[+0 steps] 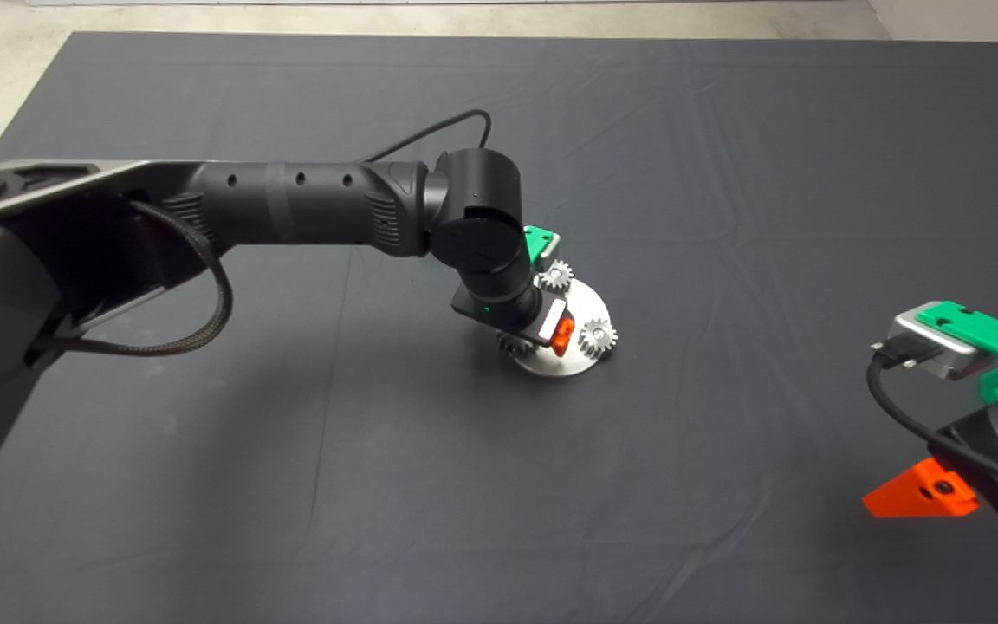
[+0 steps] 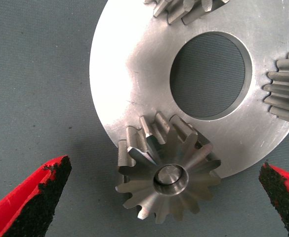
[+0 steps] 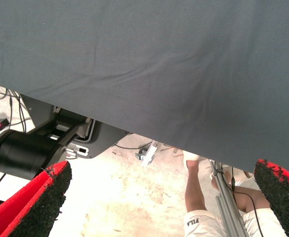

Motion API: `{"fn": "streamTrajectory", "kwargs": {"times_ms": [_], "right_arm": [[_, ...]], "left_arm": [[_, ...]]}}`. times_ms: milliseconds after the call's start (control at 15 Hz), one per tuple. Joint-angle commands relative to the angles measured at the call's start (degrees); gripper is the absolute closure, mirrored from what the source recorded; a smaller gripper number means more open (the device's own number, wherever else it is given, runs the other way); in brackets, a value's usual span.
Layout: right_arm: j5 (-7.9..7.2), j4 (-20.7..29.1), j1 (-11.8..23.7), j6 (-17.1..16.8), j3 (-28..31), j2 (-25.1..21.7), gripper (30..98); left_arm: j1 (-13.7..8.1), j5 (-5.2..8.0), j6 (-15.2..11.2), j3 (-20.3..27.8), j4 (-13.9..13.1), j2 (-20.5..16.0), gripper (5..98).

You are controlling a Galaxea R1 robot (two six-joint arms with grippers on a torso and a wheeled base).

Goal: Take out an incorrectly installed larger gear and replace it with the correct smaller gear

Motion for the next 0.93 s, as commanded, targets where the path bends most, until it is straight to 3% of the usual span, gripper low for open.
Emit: {"fn": "streamTrajectory", "kwargs": {"times_ms": [0,867], "right_arm": [[-6.76,1.92,1.11,-0.22,0.08,-0.21,30.9],[-6.76,1.92,1.11,-0.22,0.08,-0.21,30.9]], "left_arm": [[-0.87,0.08,0.25,0.28,0.86,0.03,5.5],[-0.70,0.08,0.07,0.72,2.18,0.21,5.5]]}}
